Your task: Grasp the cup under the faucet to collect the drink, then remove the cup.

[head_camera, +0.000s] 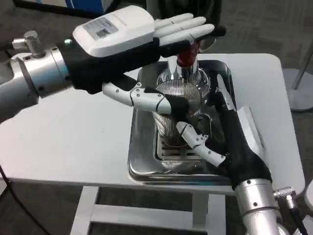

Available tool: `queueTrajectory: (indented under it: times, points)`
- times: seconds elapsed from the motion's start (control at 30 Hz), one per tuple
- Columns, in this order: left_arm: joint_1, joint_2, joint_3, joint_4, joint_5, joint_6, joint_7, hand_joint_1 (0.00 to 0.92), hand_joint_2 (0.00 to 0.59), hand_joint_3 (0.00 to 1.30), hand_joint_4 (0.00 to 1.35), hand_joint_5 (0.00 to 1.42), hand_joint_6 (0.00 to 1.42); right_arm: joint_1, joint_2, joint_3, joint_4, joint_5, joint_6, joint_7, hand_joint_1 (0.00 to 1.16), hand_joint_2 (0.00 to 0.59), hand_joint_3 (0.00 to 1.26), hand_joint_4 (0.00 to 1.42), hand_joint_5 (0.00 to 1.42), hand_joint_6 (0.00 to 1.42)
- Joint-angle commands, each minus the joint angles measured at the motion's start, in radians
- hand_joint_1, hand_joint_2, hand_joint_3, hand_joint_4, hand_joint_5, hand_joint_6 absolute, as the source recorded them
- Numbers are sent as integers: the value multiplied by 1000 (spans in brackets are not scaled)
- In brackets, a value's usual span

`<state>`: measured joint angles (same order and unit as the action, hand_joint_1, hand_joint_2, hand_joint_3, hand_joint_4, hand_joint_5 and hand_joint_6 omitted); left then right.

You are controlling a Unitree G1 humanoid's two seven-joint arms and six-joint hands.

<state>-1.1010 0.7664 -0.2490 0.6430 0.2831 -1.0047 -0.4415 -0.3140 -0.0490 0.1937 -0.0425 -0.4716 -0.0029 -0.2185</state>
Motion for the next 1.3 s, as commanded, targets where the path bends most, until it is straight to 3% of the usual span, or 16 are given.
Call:
queueTrajectory:
  times: [0.03,0.63,0.77,1.3]
  points:
    - [49,1,11,40,15,-1,-5,0,164,74,0,0,177,-2,9,3,3,9,-21,-2,462,303,0,0,0,192]
    - [38,-21,94,103,-53,-59,23,0,162,81,0,0,208,-12,12,5,17,11,-22,-4,461,302,0,0,0,193]
    - [41,-35,112,123,-93,-80,20,0,161,5,0,0,223,-12,11,5,17,11,-20,-2,461,302,0,0,0,193]
    - [22,-88,190,200,-270,-67,-71,0,150,0,0,0,232,-18,7,2,17,17,-16,3,457,306,0,0,1,193]
